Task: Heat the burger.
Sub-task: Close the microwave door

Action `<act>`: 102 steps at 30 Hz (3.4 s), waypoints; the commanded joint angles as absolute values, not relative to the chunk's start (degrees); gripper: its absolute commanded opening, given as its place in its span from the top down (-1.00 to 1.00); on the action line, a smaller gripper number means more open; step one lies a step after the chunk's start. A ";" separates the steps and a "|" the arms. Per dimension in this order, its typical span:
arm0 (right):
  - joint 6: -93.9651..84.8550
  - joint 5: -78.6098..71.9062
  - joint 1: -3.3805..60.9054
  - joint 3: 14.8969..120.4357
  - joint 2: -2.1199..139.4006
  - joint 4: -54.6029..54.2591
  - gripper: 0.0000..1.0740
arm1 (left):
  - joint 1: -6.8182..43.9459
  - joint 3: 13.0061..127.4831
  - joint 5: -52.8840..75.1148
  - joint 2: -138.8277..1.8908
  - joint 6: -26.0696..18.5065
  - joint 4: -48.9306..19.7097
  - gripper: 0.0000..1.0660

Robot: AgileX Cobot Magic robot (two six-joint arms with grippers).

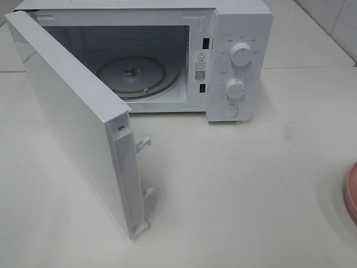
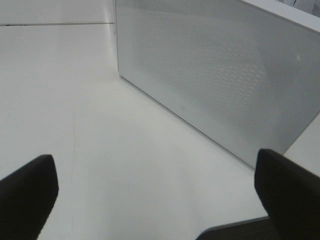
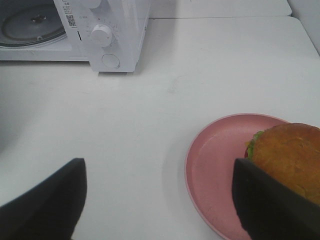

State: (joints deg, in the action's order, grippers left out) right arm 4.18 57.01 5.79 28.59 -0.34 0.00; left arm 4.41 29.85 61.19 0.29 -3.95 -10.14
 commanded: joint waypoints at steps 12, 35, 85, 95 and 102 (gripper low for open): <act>3.95 57.01 5.33 28.48 -1.78 0.00 -0.42 | 4.30 32.66 52.77 -6.07 -0.46 -8.54 -0.38; 3.95 57.01 5.33 28.48 -1.78 0.00 -0.42 | 4.30 16.44 -4.35 -37.64 -6.36 -3.90 1.00; 3.95 57.01 5.33 28.48 -1.78 0.00 -0.42 | 32.09 35.64 -40.39 -89.90 2.01 0.00 1.00; 3.95 57.01 5.33 28.48 -1.78 0.00 -0.42 | 35.47 44.23 -40.39 -97.35 0.46 -4.70 1.00; 3.95 57.01 5.33 28.48 -1.78 0.00 -0.42 | 37.18 50.53 -40.22 -102.67 -0.97 -10.03 1.00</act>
